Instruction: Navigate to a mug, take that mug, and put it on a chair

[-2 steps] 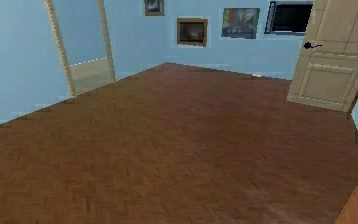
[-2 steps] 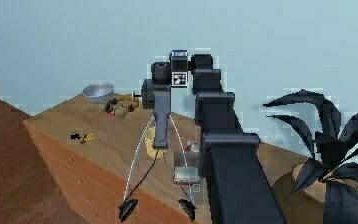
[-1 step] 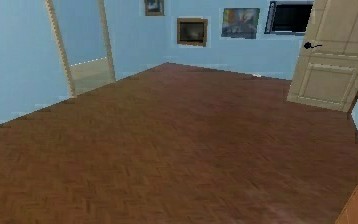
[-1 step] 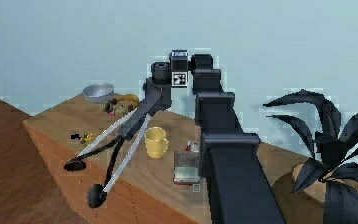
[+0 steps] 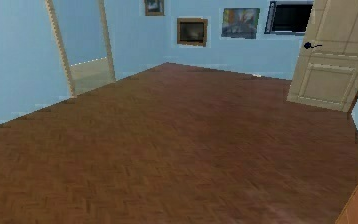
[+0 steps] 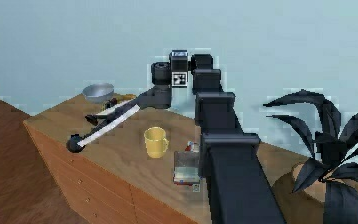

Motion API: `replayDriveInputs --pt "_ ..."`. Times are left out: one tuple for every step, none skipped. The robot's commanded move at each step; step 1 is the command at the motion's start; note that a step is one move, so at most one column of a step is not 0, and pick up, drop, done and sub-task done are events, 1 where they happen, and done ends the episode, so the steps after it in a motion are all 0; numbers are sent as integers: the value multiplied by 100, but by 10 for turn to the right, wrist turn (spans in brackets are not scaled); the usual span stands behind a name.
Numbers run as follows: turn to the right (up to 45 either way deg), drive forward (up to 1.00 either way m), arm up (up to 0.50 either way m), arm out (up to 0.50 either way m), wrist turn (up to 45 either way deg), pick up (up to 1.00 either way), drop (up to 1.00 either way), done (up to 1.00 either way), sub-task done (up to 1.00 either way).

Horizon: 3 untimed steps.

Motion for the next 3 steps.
replayDriveInputs --pt "0 0 0 0 450 0 0 0 0" --pt "0 0 0 0 300 0 0 0 0" --pt "0 0 -28 0 0 0 0 0 0"
